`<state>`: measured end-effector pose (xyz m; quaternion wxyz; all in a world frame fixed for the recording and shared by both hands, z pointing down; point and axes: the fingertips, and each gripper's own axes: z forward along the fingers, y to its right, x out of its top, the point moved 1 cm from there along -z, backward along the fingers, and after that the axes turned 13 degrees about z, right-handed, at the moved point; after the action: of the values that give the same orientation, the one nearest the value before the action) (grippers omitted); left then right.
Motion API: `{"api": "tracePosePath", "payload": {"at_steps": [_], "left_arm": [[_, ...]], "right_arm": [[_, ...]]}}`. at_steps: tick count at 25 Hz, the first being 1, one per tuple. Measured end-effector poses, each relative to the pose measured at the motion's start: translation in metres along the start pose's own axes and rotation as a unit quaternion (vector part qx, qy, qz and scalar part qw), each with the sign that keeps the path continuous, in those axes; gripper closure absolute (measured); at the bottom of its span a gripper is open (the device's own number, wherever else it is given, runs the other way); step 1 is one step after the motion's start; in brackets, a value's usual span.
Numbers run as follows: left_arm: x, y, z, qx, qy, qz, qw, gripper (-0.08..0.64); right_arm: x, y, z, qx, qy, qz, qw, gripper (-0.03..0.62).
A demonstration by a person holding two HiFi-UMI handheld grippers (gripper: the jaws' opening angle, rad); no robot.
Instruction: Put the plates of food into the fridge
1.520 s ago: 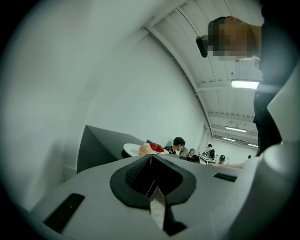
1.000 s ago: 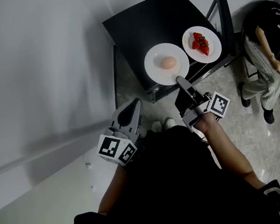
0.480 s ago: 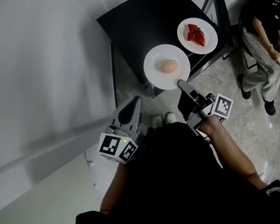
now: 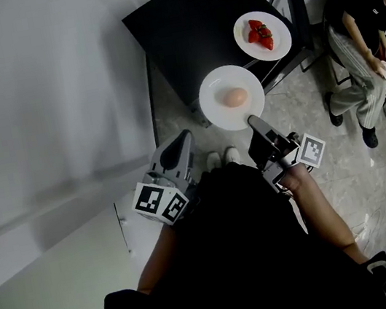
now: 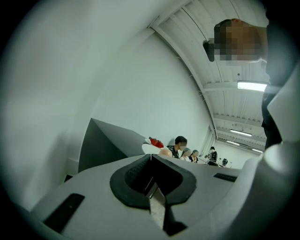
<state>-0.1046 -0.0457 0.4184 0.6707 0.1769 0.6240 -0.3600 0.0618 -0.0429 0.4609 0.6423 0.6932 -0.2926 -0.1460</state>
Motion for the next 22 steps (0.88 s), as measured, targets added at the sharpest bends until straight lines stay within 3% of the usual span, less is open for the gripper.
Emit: {"api": "tracePosePath", "payload": {"at_steps": [22], "left_arm": [[-0.018, 0.006, 0.001, 0.0, -0.012, -0.008, 0.9999, 0.537]], "right_arm": [[-0.002, 0.055, -0.036, -0.045, -0.015, -0.003, 0.999, 0.552]]}}
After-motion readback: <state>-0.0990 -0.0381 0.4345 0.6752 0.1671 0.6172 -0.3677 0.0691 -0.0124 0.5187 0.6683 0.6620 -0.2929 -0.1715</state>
